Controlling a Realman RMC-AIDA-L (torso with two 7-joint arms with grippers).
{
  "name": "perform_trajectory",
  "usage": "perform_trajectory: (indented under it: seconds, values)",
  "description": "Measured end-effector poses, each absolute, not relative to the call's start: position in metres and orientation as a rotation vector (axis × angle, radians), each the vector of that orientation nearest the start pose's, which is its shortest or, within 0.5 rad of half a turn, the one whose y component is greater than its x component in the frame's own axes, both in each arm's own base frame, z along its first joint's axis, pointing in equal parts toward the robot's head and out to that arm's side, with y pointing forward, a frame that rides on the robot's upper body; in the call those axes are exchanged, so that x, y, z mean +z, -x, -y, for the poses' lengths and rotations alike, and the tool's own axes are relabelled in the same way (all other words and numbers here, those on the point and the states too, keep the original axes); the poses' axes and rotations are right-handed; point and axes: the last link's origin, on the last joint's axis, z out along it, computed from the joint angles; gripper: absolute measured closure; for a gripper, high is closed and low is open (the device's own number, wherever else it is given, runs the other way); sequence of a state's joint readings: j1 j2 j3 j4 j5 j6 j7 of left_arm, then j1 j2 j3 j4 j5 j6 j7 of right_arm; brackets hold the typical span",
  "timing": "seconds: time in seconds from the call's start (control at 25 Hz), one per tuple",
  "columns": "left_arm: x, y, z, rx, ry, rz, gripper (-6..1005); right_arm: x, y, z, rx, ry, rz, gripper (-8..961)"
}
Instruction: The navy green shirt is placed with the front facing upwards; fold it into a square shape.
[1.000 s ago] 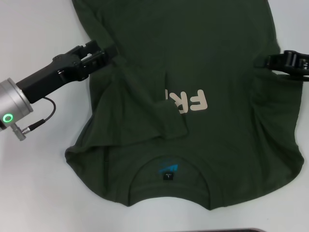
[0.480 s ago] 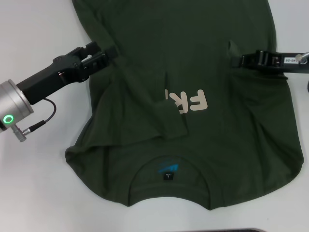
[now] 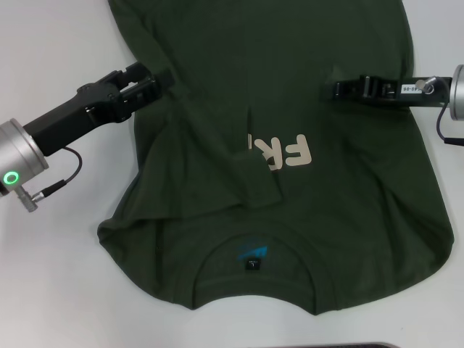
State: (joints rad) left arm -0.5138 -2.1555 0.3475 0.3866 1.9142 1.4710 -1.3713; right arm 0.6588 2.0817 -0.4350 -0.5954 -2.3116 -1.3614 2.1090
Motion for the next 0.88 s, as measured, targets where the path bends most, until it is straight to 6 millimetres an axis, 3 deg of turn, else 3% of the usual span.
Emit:
perform_trajectory:
  seconds: [0.52, 0.64, 0.72, 0.88]
  values:
    - [-0.031, 0.278, -0.318, -1.129, 2.264, 1.074, 174, -0.006, -0.269, -0.366, 0.705, 2.337, -1.588, 508]
    - [-0.032, 0.278, -0.318, -1.13, 2.265, 1.075, 174, -0.004, -0.267, -0.366, 0.727, 2.346, -1.579, 365]
    - [-0.032, 0.278, -0.318, -1.13, 2.265, 1.075, 175, -0.001, -0.268, -0.365, 0.732, 2.344, -1.571, 269]
    - [-0.033, 0.278, -0.317, -1.131, 2.265, 1.078, 175, 0.012, -0.281, -0.361, 0.74, 2.298, -1.562, 197]
